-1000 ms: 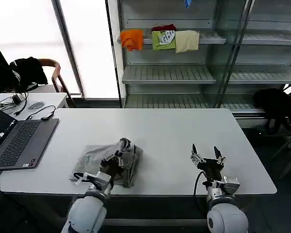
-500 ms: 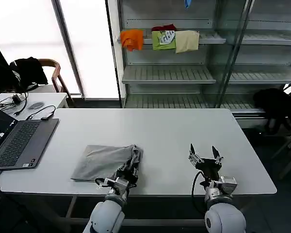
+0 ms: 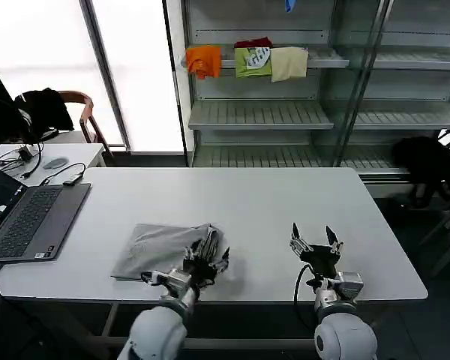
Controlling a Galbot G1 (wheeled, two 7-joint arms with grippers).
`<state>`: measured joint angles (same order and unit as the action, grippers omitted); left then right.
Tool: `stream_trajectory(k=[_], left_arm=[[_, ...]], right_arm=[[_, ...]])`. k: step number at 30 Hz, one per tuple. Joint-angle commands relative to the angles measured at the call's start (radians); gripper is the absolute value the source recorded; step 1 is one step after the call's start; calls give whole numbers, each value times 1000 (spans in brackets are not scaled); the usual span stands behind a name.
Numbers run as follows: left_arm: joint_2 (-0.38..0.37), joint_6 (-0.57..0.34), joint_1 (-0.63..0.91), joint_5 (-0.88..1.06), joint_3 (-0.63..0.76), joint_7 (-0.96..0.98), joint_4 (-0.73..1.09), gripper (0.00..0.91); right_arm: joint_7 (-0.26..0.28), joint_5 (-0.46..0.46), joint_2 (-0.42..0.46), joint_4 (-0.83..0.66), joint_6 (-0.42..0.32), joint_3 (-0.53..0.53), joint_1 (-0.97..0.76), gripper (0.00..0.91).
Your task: Fold and organize the clothes.
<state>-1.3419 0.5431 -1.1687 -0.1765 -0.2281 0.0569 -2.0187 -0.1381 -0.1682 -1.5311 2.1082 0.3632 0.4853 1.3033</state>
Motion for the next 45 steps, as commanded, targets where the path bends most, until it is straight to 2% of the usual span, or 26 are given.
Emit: stream_trajectory(k=[1, 2, 4, 8, 18, 43, 44, 45], left_arm=[[146, 9, 37, -457, -439, -45, -84, 907], [170, 10, 36, -509, -512, -52, -48, 907], [204, 11, 27, -509, -570, -75, 15, 907], [234, -5, -11, -419, -571, -107, 140, 907], [166, -39, -63, -281, -494, -126, 220, 907], [119, -34, -58, -275, -444, -116, 206, 907], [117, -34, -60, -269, -442, -115, 208, 836], [115, -35, -62, -266, -440, -115, 208, 675]], right_arm=[[1, 1, -1, -2, -4, -3, -1, 907], [1, 2, -3, -3, -5, -4, -1, 907], [0, 2, -4, -4, -4, -8, -4, 907], [-2, 7, -6, -1, -1, -17, -9, 907], [-3, 12, -5, 7, 2, -12, -2, 907], [-7, 14, -19, -7, -1, -12, 2, 907], [-7, 14, -21, -8, -1, -13, 2, 907], [-7, 15, -22, -8, -1, -14, 1, 907]])
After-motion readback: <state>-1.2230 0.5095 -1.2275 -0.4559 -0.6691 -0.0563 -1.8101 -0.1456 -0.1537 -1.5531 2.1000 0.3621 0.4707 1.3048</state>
